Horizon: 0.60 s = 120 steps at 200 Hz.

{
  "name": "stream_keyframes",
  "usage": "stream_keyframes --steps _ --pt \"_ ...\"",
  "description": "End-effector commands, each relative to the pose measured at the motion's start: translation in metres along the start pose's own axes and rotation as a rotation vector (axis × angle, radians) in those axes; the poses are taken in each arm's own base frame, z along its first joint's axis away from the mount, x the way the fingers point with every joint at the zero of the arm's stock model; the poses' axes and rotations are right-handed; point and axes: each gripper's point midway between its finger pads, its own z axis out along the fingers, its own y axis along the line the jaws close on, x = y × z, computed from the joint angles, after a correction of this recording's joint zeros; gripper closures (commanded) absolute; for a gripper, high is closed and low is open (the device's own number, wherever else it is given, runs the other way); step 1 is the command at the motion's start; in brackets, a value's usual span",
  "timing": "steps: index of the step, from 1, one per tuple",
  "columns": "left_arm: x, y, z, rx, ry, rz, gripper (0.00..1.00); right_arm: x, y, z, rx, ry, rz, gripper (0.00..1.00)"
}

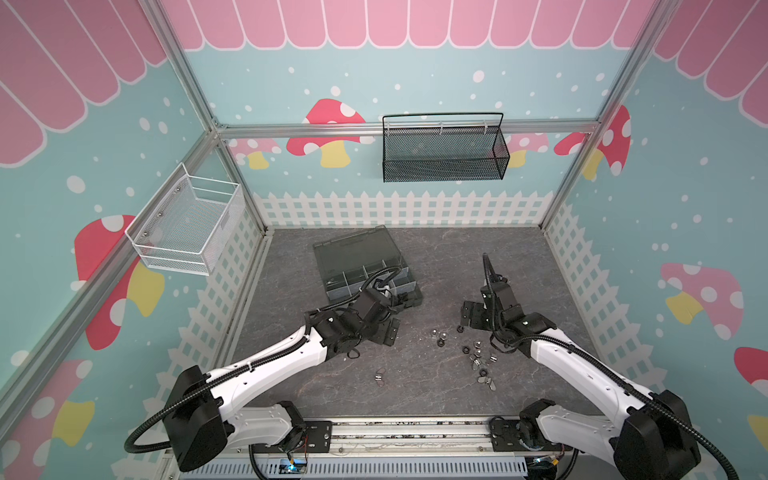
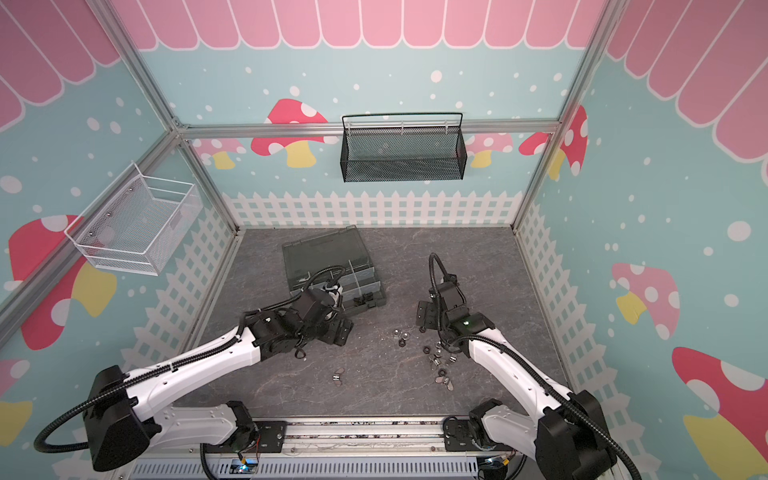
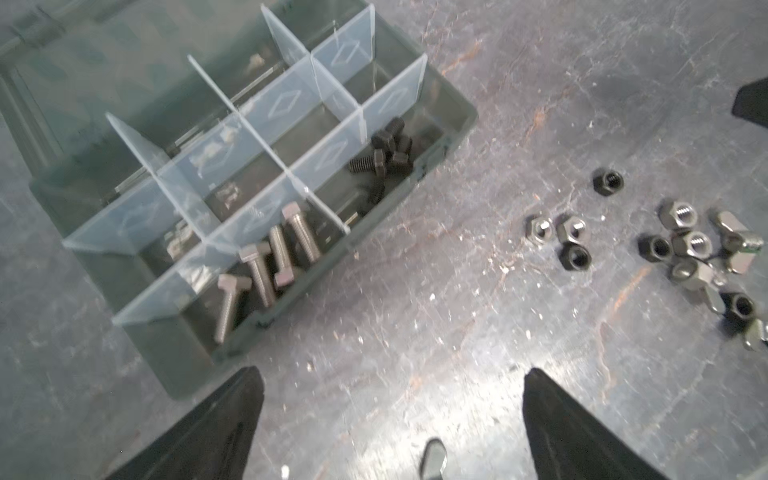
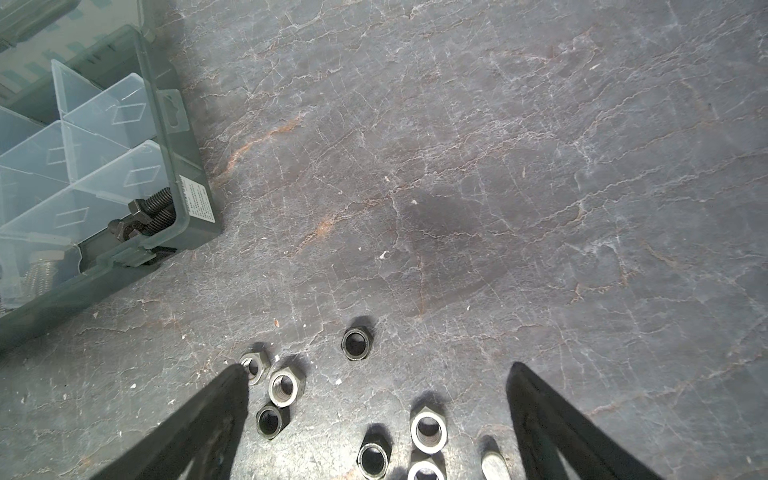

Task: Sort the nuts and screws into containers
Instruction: 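Move the left gripper back over the nut pile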

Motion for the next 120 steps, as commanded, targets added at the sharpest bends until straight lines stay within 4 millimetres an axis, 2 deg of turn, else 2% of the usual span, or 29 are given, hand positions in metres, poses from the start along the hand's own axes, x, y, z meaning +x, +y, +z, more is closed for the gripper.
stream_keyframes --steps 1,42,81,120 --pt "0.032 0.011 -0.009 -0.055 0.044 -0.124 0.01 0.001 -0.006 0.002 0.032 0.010 -0.001 0.02" --pt "0.062 0.022 -0.025 -0.082 0.053 -0.205 0.01 0.002 -0.006 0.004 0.036 0.018 -0.005 0.02" --pt "0.093 0.024 -0.024 -0.119 0.078 -0.236 0.01 0.006 -0.008 0.006 0.043 0.026 0.007 0.02" --pt "0.099 0.019 -0.014 -0.164 0.114 -0.158 0.01 0.004 -0.009 0.007 0.050 0.019 0.008 0.02"
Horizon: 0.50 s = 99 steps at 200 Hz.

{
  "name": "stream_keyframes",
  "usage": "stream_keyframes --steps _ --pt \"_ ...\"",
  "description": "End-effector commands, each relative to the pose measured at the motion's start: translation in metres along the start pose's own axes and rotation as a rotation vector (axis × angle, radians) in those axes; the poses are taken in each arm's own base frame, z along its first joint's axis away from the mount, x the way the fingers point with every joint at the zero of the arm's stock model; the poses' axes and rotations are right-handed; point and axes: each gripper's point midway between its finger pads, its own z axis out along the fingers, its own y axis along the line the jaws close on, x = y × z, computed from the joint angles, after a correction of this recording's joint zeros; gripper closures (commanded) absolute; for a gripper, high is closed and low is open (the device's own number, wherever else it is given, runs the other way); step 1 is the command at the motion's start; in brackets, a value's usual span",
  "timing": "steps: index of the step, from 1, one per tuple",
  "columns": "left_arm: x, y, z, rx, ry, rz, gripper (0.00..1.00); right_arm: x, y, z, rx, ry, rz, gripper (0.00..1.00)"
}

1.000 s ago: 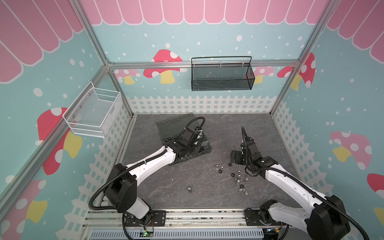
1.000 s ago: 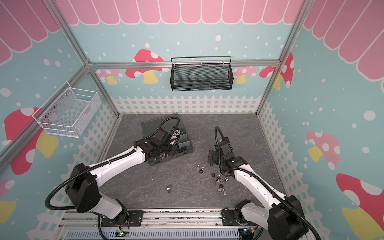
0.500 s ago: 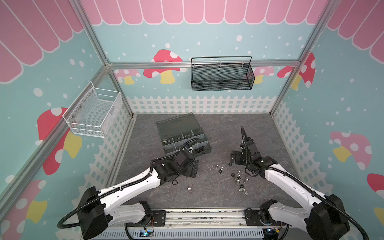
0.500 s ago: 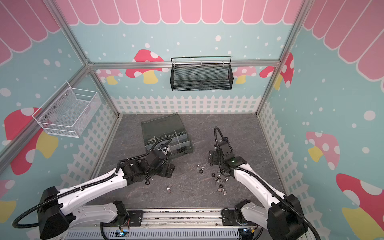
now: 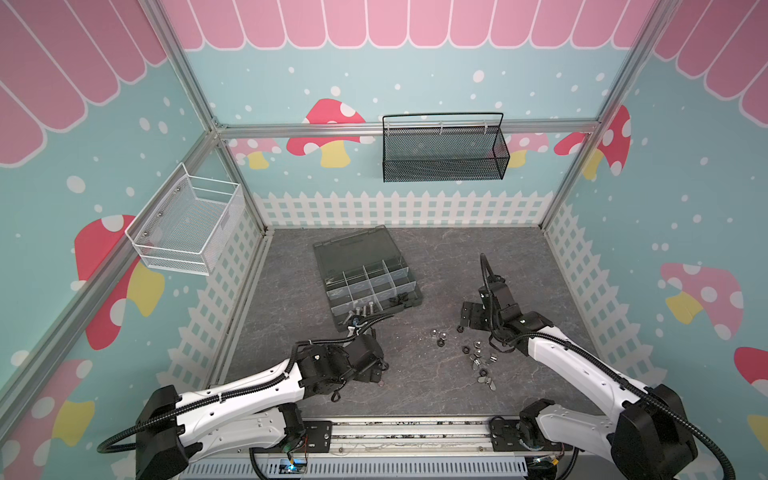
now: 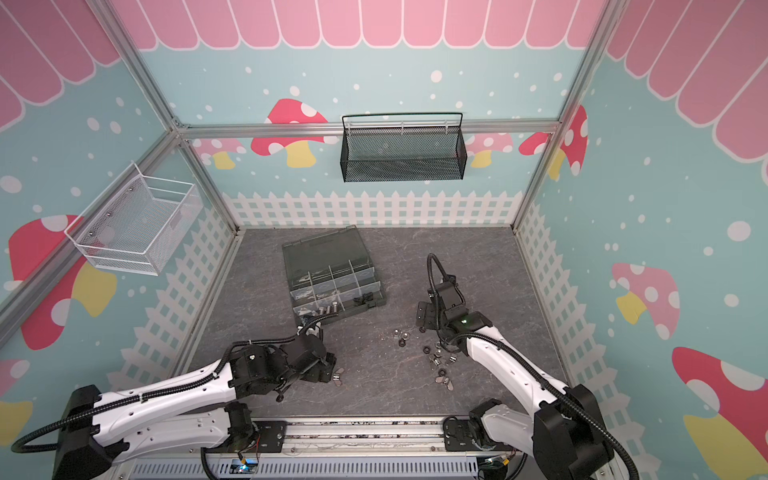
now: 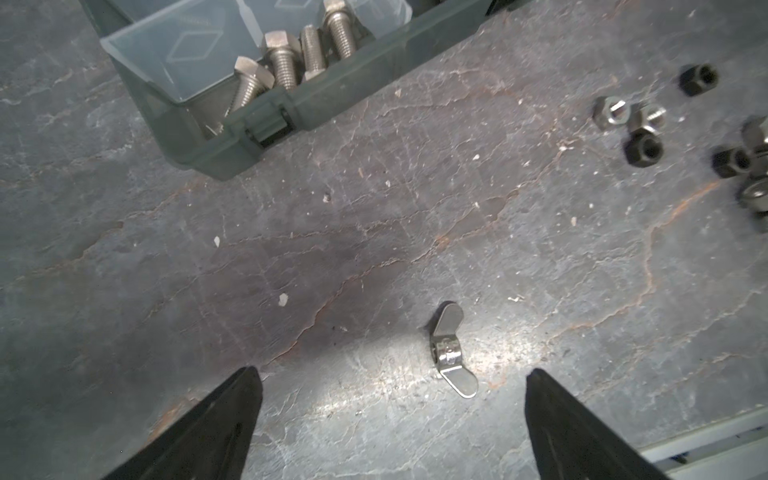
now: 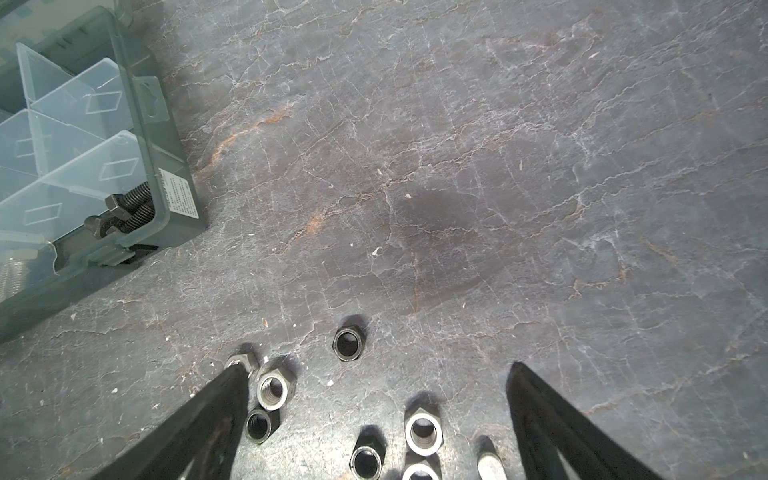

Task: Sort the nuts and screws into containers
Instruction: 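Move the left gripper back over the nut pile, then lower the left gripper and grasp a silver wing nut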

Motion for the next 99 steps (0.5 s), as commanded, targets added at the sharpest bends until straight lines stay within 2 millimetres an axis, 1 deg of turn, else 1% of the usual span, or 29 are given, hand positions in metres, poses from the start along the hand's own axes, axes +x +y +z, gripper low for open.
stream_keyframes --steps 1,16,41,65,68,99 --pt "0.001 0.006 0.006 -0.071 -0.001 -0.001 0.01 0.001 -0.007 0.002 0.030 0.004 0.012 0.02" --pt "0.002 0.003 0.011 -0.085 0.012 0.027 0.01 0.000 -0.005 0.003 0.031 0.006 0.010 0.02" --pt "0.007 -0.010 0.021 -0.046 0.044 0.049 0.01 0.000 -0.005 0.004 0.034 0.011 0.013 0.02" --pt "0.018 -0.018 0.032 -0.017 0.088 0.061 0.07 0.002 -0.007 0.005 0.036 0.014 0.013 0.02" --pt "0.022 -0.021 0.033 0.001 0.108 0.062 0.08 0.002 -0.007 0.005 0.037 0.014 0.013 0.02" --pt "0.033 -0.042 0.046 0.059 0.171 0.093 0.18 0.004 -0.009 0.005 0.047 0.021 0.010 0.02"
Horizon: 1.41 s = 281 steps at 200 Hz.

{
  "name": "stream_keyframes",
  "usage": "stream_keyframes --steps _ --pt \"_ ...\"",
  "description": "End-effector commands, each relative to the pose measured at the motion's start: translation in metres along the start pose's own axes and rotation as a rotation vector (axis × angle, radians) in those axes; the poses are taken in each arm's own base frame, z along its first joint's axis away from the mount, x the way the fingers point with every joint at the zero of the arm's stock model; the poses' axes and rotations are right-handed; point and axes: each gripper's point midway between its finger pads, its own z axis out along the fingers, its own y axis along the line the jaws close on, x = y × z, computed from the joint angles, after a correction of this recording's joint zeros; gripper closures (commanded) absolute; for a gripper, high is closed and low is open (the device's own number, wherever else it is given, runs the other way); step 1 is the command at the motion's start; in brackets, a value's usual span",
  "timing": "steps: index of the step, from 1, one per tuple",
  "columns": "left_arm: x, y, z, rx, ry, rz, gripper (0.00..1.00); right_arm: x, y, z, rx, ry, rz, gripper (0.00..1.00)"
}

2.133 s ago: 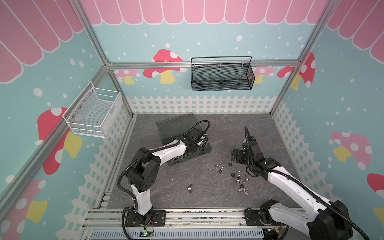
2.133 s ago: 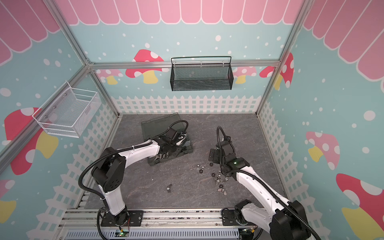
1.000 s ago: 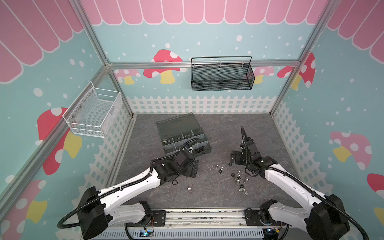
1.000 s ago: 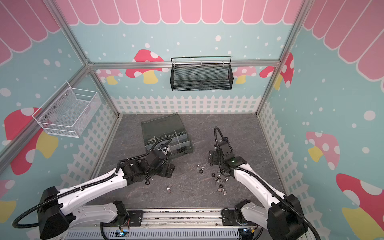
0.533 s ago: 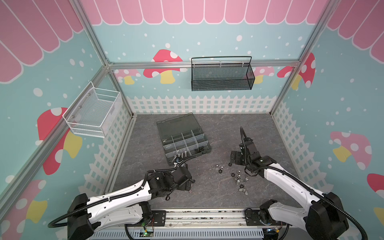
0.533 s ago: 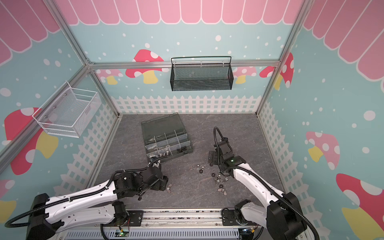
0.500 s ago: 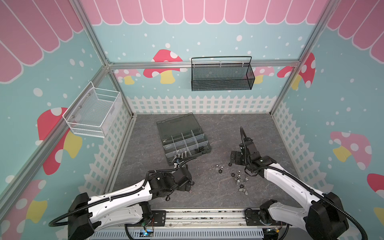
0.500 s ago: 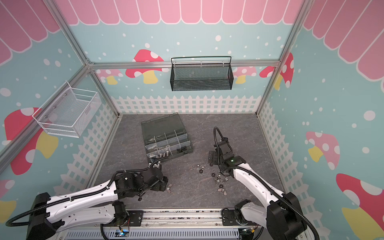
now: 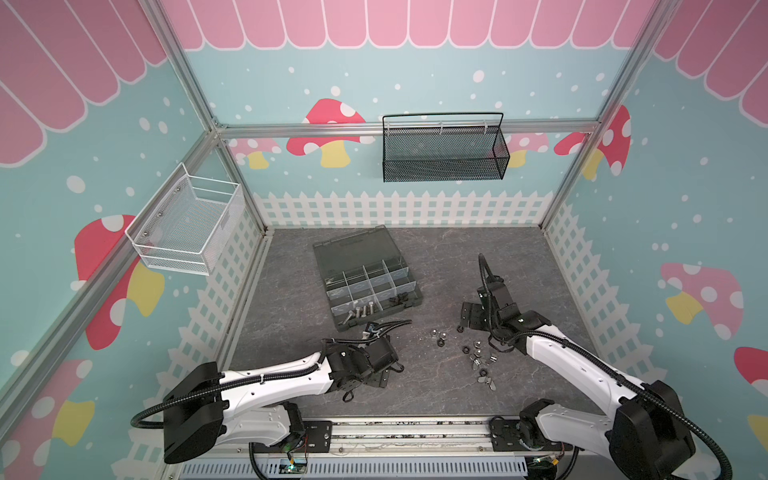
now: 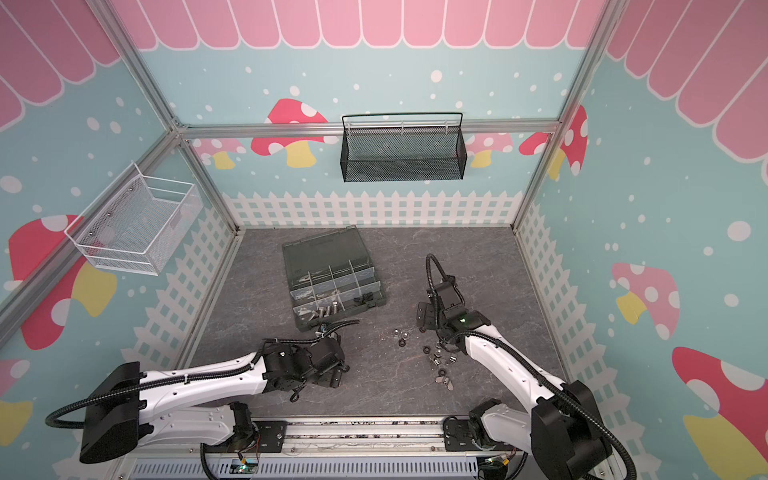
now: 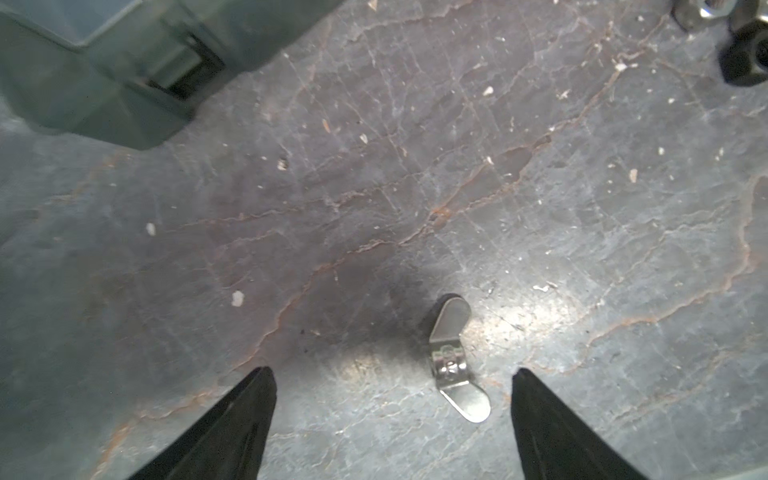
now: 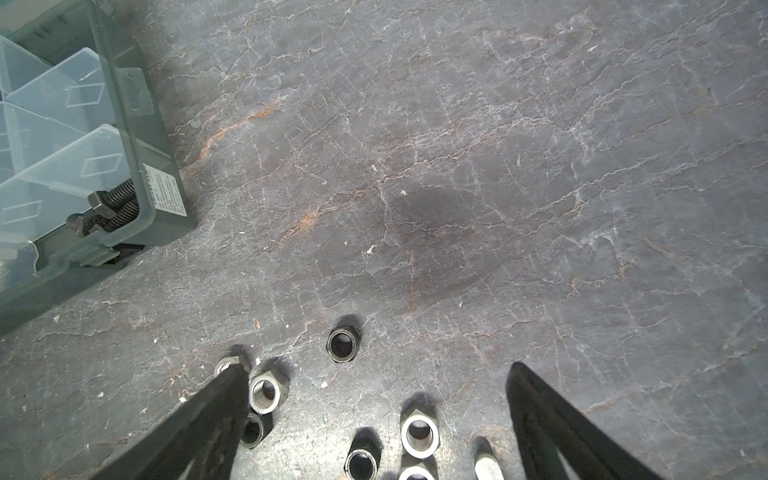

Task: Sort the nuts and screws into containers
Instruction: 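Lower the left gripper and grasp a silver wing nut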

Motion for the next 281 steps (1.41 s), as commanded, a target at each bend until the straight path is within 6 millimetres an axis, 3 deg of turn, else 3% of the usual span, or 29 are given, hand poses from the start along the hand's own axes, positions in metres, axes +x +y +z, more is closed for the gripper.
stream_keyframes --steps 1,69,123,162,238,281 --pt "0.006 -0.023 0.010 0.076 0.044 0.023 0.18 0.001 -0.007 0.000 0.031 0.007 0.015 0.02" --pt "0.020 -0.015 0.025 -0.009 0.127 0.048 0.45 0.003 -0.007 -0.002 0.021 0.011 0.018 0.02" --pt "0.018 -0.019 0.034 -0.024 0.178 0.053 0.49 -0.003 -0.011 -0.011 0.038 -0.020 0.009 0.02" --pt "0.023 -0.016 0.041 -0.013 0.247 0.038 0.57 -0.004 -0.013 -0.017 0.036 -0.040 0.031 0.02" --pt "0.030 -0.003 0.035 -0.031 0.320 0.011 0.67 -0.005 -0.014 -0.017 0.036 -0.045 0.039 0.02" --pt "0.034 0.003 0.036 -0.053 0.354 0.016 0.78 -0.008 -0.014 -0.019 0.035 -0.053 0.038 0.02"
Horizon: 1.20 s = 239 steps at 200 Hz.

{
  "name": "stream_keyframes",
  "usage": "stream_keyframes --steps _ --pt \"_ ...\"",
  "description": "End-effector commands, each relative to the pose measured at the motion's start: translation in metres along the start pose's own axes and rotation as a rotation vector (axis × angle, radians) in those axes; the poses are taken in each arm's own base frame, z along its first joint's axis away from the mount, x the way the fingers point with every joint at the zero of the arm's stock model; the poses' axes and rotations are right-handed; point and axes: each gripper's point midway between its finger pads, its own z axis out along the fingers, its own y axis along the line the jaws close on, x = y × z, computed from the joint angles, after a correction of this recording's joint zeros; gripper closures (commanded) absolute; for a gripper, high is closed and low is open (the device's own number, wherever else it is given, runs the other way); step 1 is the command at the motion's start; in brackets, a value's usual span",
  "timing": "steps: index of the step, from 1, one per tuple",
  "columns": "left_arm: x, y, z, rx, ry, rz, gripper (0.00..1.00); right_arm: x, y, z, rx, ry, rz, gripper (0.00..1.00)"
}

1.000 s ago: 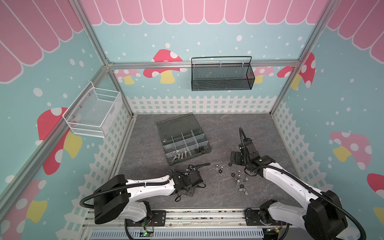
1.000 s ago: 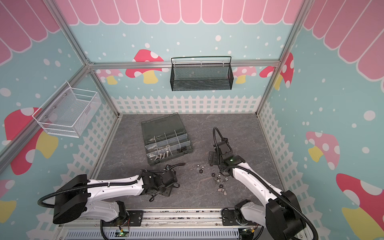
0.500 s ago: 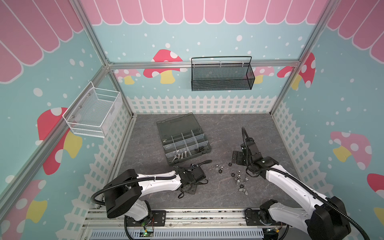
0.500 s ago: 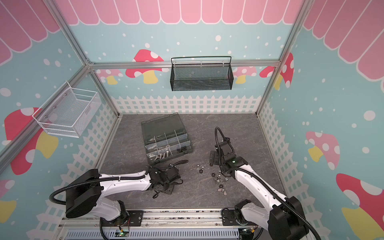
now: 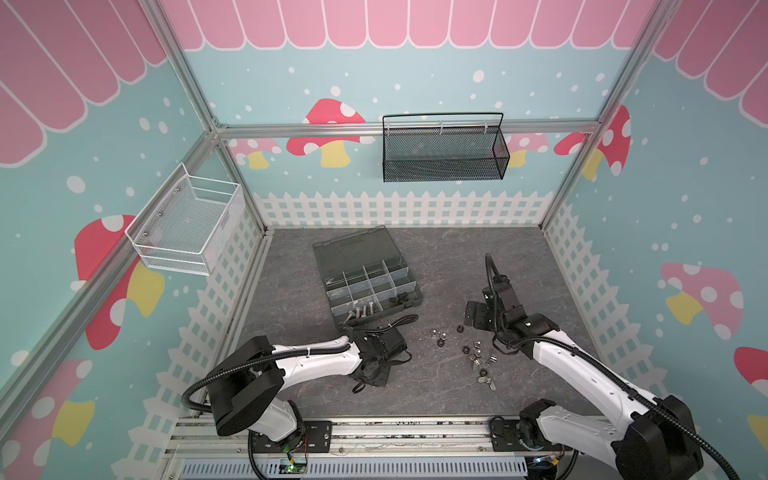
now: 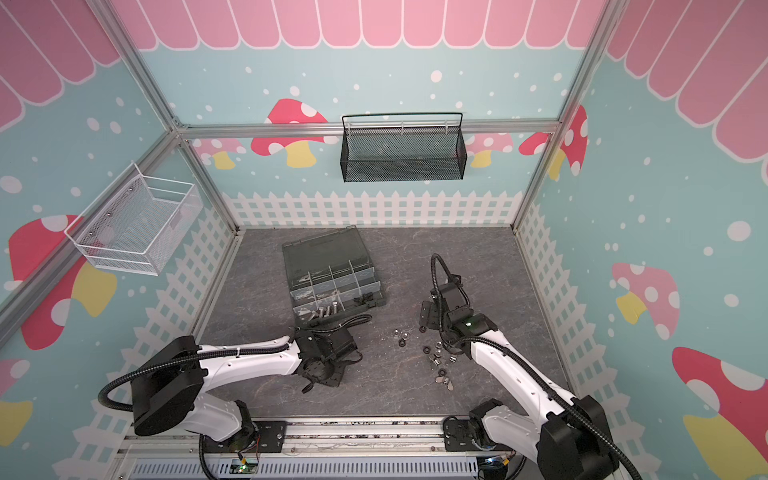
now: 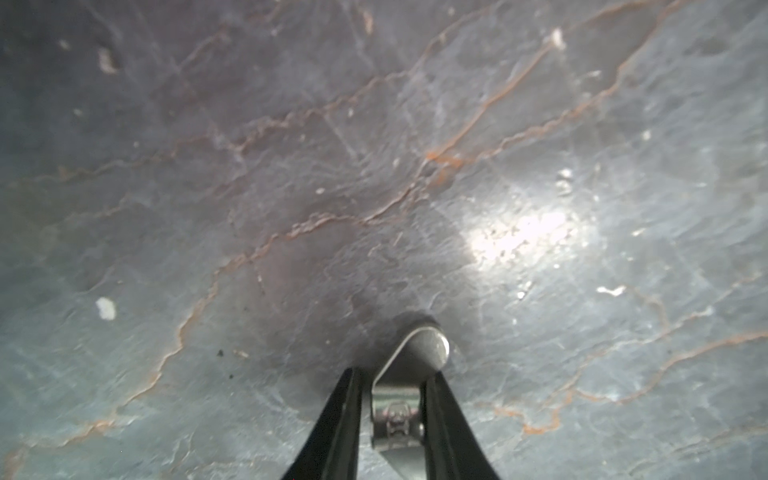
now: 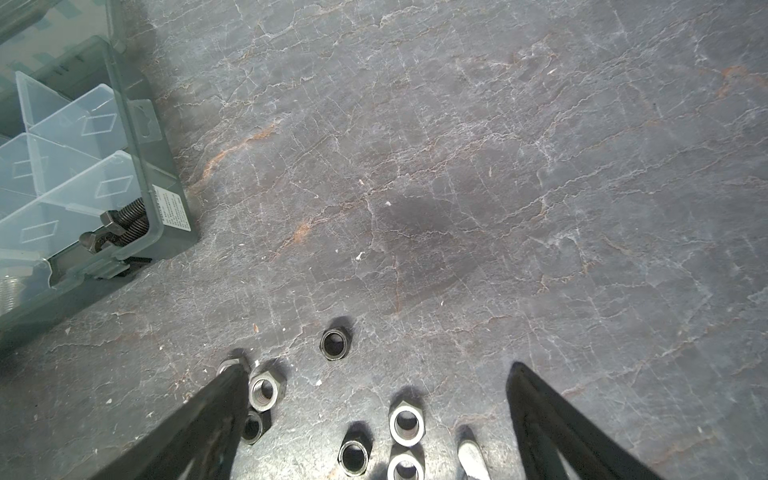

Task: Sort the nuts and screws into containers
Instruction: 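Lower the left gripper and grasp a silver wing nut, then lift the wing nut and carry it over the organizer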

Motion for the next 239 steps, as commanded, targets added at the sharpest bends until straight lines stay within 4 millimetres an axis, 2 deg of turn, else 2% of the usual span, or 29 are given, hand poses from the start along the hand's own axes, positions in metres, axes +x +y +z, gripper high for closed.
stream_keyframes --steps 1,66,88,132,188,212,239 --pt "0.005 0.005 0.000 -0.029 0.044 0.007 0.78 0.000 -0.005 -0.003 0.018 -0.005 0.013 0.02" --pt "-0.005 0.000 -0.001 -0.032 0.029 0.020 0.95 -0.003 -0.005 -0.005 0.016 -0.009 0.011 0.02" --pt "-0.017 -0.003 -0.007 -0.025 -0.006 0.020 0.98 -0.005 -0.003 -0.008 0.005 -0.015 0.013 0.02" --pt "-0.074 0.003 -0.045 -0.013 -0.182 -0.014 1.00 -0.011 -0.002 -0.014 -0.002 -0.033 0.012 0.02" --pt "-0.165 0.043 -0.104 0.063 -0.468 -0.183 1.00 -0.020 0.000 -0.017 -0.001 -0.052 0.027 0.02" --pt "-0.189 0.059 -0.118 0.038 -0.529 -0.205 1.00 -0.023 -0.001 -0.018 0.008 -0.060 0.033 0.02" --pt "-0.207 0.084 -0.122 0.011 -0.566 -0.264 1.00 -0.024 0.000 -0.018 0.007 -0.061 0.035 0.02"
